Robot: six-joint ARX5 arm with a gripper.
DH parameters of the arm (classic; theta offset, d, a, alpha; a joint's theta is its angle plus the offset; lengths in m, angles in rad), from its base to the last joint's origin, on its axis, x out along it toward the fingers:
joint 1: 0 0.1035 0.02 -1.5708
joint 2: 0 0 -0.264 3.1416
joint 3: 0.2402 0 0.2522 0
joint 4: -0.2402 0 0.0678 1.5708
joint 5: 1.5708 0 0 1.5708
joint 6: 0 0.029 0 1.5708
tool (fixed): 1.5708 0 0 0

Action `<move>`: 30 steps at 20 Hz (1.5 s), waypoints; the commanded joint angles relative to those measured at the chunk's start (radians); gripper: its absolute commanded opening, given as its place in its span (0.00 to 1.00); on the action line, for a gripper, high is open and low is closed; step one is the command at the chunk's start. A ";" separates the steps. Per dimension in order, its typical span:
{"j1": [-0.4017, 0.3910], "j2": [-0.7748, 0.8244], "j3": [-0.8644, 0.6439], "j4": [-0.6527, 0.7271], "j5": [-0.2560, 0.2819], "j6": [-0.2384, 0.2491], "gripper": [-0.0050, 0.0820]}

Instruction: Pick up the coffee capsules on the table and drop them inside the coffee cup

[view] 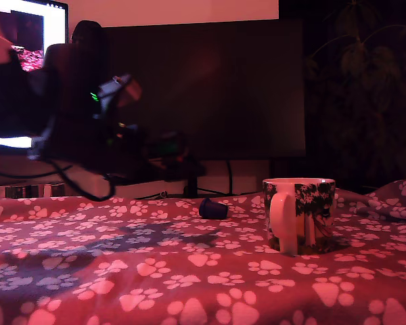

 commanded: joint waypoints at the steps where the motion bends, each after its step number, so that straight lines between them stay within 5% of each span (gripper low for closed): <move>1: -0.012 0.033 0.033 -0.011 -0.008 -0.003 0.88; 18: -0.017 0.065 0.286 -0.367 -0.060 -0.001 0.88; 30: -0.020 0.237 0.543 -0.597 -0.071 -0.001 0.88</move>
